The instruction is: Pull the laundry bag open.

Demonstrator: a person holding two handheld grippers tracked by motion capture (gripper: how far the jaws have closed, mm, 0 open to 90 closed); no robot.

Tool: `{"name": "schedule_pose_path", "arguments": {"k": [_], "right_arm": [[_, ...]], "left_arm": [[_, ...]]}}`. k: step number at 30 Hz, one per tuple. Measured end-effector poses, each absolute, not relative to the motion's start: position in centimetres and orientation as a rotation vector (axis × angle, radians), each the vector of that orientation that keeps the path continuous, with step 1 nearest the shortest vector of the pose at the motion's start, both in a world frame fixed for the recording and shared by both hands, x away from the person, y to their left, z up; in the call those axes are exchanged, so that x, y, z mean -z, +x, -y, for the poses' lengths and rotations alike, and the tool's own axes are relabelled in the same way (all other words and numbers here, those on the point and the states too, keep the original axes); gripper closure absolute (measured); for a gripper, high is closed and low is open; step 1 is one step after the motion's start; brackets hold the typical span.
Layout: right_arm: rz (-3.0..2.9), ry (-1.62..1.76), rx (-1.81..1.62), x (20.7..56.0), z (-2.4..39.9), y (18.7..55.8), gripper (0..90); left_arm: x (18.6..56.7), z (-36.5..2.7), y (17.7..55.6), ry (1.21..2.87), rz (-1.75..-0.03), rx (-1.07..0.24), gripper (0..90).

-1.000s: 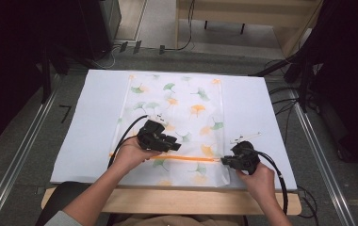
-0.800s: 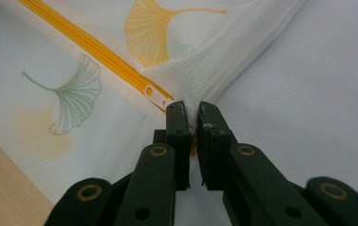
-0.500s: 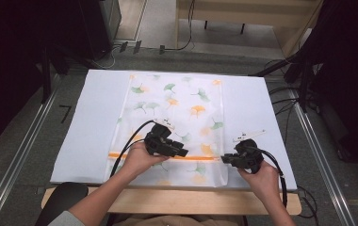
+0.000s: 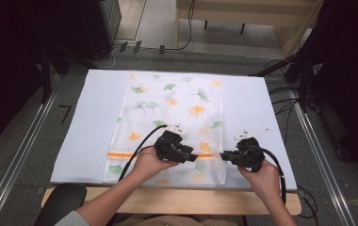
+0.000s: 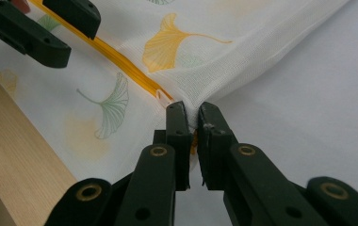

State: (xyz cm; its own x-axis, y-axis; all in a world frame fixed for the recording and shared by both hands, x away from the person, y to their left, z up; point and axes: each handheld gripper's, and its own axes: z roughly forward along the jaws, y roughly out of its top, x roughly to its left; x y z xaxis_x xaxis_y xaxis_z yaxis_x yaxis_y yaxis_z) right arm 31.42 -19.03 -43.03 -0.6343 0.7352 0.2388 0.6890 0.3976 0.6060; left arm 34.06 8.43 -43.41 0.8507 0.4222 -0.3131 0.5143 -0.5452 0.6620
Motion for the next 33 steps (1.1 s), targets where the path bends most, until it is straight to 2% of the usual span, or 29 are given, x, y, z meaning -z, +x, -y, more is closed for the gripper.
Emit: {"name": "schedule_pose_path", "arguments": {"k": [7,9,14,20,33], "right_arm": [[-2.556,1.297,-1.083,42.7,18.8,31.3,85.4],[-2.56,1.292,-1.084,42.7,18.8,31.3,85.4],[-2.565,1.287,-1.089,42.7,18.8,31.3,85.4],[-2.57,1.261,-1.109,42.5,18.4,31.2,85.4],[-2.592,1.244,-1.119,42.5,17.9,31.1,85.5]], "left_arm": [[43.8,-6.8,33.2,2.296,-0.639,0.074,62.3],[43.9,-6.5,33.1,2.293,-0.657,0.077,61.0],[44.3,-5.6,33.0,2.296,-0.657,0.102,64.4],[44.7,-4.7,33.0,2.292,-0.667,0.088,60.5],[45.2,-3.6,33.7,2.31,-0.652,0.059,60.0]]}}
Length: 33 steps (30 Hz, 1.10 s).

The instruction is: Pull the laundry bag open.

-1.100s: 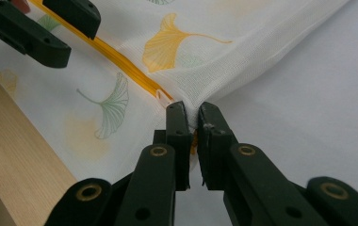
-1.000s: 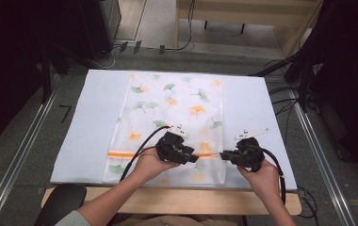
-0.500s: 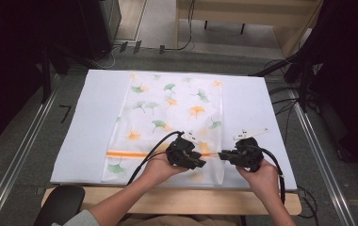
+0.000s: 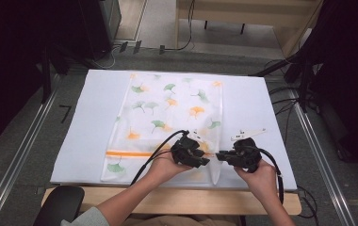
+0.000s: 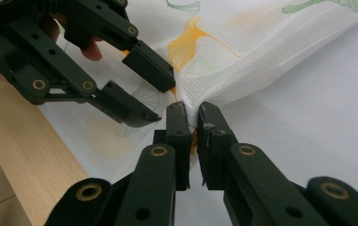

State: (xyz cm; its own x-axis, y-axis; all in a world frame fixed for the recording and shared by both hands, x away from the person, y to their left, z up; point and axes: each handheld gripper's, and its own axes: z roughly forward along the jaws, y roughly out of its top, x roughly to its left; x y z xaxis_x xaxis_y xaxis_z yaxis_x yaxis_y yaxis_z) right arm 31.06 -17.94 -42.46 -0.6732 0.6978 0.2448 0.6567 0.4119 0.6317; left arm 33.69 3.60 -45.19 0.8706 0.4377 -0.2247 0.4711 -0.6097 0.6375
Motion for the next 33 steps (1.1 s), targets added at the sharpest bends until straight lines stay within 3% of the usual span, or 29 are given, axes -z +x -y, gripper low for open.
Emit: {"name": "schedule_pose_path", "arguments": {"k": [7,13,16,23,33], "right_arm": [[-2.592,1.233,-1.122,42.4,17.9,31.0,85.5],[-2.592,1.23,-1.118,42.5,17.9,31.1,85.5],[-2.59,1.231,-1.12,42.4,17.9,31.0,85.4],[-2.588,1.234,-1.123,42.4,18.0,31.0,85.4],[-2.597,1.213,-1.132,42.2,17.7,30.9,85.5]], "left_arm": [[45.0,-3.2,33.7,2.303,-0.651,0.078,62.1],[44.7,-2.8,33.3,2.301,-0.632,0.095,69.9],[44.6,-2.7,33.1,2.305,-0.632,0.063,79.6],[44.5,-2.7,33.4,2.274,-0.666,0.14,80.4],[44.4,-2.4,33.5,2.281,-0.665,0.14,83.2]]}}
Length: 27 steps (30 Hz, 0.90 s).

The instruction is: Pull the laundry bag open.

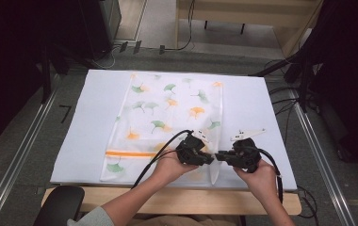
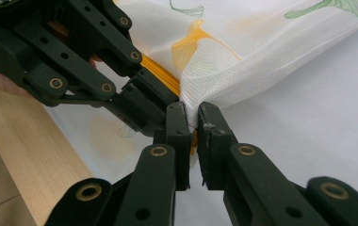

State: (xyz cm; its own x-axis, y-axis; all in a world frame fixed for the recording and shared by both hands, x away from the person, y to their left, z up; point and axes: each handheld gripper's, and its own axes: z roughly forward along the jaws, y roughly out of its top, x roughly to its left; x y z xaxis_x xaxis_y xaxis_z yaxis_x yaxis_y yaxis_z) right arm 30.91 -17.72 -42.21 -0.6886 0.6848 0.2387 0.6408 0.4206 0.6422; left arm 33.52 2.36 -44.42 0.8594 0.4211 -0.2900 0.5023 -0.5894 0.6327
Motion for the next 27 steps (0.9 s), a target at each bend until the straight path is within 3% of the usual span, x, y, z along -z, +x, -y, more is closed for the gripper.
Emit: {"name": "schedule_pose_path", "arguments": {"k": [10,27], "right_arm": [[-2.614,1.205,-1.133,42.19,17.54,30.84,85.6],[-2.623,1.203,-1.116,42.25,17.52,30.85,85.5]], "left_arm": [[44.36,-2.43,33.77,2.291,-0.689,0.162,89.7],[44.19,-2.57,33.9,2.307,-0.714,0.16,90.0]]}}
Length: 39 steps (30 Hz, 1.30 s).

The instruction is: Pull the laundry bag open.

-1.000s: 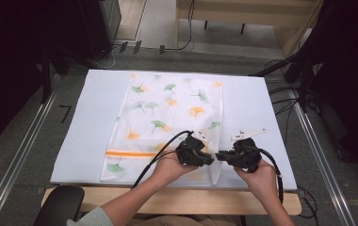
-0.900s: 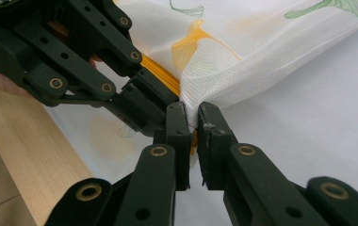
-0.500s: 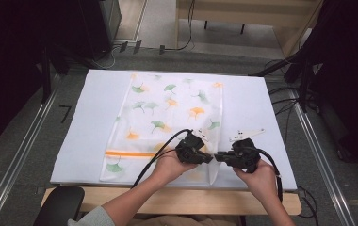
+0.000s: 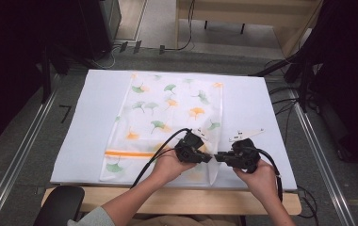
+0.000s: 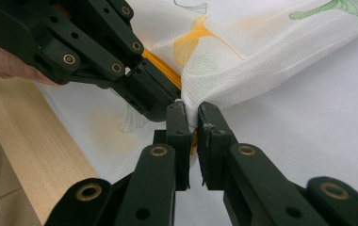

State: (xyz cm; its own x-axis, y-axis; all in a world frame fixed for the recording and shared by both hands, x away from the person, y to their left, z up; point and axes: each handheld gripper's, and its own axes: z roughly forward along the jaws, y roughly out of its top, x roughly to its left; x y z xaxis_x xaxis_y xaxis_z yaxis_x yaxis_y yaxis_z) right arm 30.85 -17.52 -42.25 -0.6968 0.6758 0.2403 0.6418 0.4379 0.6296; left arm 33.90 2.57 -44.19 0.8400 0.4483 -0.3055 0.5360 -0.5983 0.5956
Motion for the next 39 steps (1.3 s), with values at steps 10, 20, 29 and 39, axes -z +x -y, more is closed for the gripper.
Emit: {"name": "schedule_pose_path", "arguments": {"k": [10,20,29,39], "right_arm": [[-2.625,1.197,-1.104,42.3,17.5,30.9,85.6],[-2.626,1.188,-1.1,42.2,17.4,30.8,85.6],[-2.618,1.195,-1.117,42.1,17.7,30.8,85.6],[-2.618,1.193,-1.116,42.1,17.9,30.9,85.5]], "left_arm": [[44.3,-2.7,34.1,2.317,-0.718,0.162,90.0],[44.5,-2.7,34.3,2.325,-0.724,0.165,90.0],[44.3,-3.3,34.5,2.357,-0.733,0.143,90.0],[44.8,-5.1,34.9,2.363,-0.749,0.154,90.0]]}}
